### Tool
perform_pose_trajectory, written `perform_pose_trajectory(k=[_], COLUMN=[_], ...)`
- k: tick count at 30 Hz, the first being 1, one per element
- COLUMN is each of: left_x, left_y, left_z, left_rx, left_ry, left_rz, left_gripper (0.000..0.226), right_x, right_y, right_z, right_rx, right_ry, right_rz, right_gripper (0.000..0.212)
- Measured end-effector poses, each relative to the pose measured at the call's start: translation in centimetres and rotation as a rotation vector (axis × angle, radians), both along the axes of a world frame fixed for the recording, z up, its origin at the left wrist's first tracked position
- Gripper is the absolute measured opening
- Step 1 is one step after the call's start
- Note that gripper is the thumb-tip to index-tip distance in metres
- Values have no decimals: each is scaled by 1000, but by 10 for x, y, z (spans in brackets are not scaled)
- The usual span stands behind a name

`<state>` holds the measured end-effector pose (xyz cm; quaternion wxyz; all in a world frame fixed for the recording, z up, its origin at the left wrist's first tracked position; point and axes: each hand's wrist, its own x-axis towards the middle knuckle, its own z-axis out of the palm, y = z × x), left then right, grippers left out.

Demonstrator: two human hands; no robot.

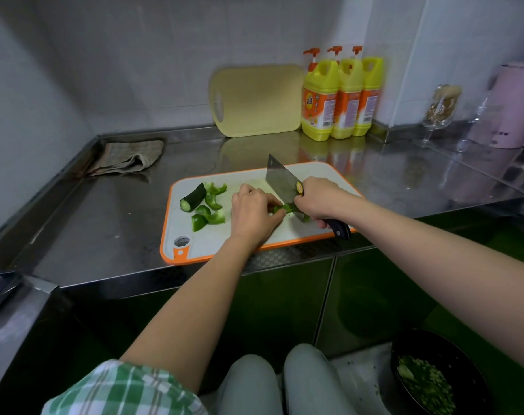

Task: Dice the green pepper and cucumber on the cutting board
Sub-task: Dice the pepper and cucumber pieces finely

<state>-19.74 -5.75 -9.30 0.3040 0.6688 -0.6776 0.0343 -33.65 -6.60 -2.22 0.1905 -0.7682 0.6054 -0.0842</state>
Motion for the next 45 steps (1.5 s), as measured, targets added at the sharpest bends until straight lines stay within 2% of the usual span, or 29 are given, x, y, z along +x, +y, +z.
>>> perform_pose_trajectory(k=[8,13,18,26,30,37,45], left_x=[-2,-1,-2,0,0,0,1], left_y=[4,4,3,4,3,0,2], left_z=[3,3,3,3,2,0,1], left_rx=[6,19,17,18,9,3,-5], left_ry=[17,33,39,74,79,79,58], left_rz=[10,14,14,-4,-15,-6,4], left_gripper=[34,22,18,17,17,18,19], right_x=[-10,-14,-7,2,-6,-10,-1], right_y=[-9,-2,4,-6,-7,4,-1], right_z=[-8,6,5,-7,-4,7,-3], right_rx=[-76,-7,19,-18,-74,17,-3], right_ry=[-179,-124,-36,-101,-171,-44,-51], right_rz=[-30,32,32,-36,-22,36,3], right_gripper=[18,18,24,15,19,19,22])
